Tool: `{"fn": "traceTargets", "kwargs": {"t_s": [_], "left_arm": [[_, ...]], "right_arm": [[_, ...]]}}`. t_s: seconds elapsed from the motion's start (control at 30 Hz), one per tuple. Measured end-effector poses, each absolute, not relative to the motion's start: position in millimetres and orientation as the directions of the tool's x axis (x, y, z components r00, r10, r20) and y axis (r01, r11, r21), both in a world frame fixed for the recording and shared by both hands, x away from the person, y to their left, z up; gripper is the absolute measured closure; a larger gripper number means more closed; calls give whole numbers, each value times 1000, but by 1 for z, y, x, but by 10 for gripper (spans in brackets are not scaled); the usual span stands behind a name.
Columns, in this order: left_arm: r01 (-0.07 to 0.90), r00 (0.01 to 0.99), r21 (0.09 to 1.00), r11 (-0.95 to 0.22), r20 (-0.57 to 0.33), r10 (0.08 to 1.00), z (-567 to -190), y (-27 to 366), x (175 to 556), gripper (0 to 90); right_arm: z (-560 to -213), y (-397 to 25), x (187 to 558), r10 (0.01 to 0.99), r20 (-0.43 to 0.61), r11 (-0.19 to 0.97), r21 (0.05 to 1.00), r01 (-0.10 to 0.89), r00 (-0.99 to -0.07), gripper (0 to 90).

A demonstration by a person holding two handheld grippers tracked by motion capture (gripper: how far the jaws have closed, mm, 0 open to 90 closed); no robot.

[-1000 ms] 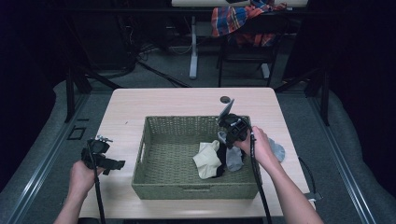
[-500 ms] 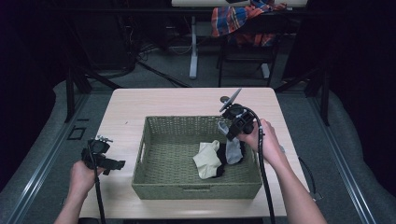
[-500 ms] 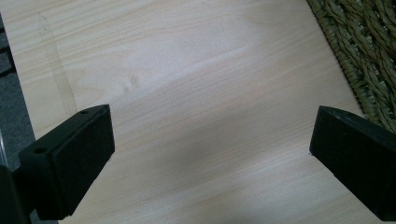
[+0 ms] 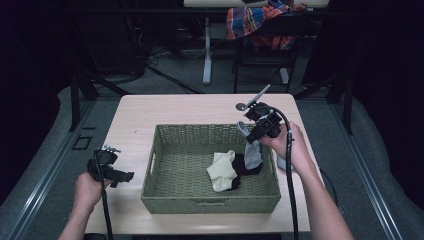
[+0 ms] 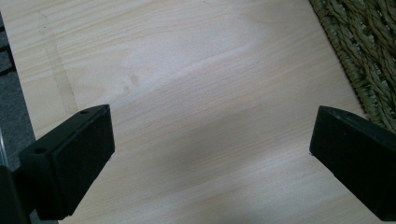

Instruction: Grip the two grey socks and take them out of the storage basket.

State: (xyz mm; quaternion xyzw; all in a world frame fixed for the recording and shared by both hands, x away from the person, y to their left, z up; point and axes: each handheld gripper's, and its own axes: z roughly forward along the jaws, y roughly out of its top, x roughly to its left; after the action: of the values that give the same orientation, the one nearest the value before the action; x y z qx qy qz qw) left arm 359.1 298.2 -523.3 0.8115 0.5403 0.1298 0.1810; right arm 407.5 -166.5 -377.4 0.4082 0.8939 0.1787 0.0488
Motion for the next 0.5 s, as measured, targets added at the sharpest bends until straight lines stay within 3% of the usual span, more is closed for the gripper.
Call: {"fn": "traceTargets", "kwargs": {"t_s": [0.5], "left_arm": [[831, 386, 430, -353, 12, 923, -523, 298, 359, 1]], "right_arm": [[-355, -182, 402, 756, 72, 567, 424, 706, -650, 860]]}}
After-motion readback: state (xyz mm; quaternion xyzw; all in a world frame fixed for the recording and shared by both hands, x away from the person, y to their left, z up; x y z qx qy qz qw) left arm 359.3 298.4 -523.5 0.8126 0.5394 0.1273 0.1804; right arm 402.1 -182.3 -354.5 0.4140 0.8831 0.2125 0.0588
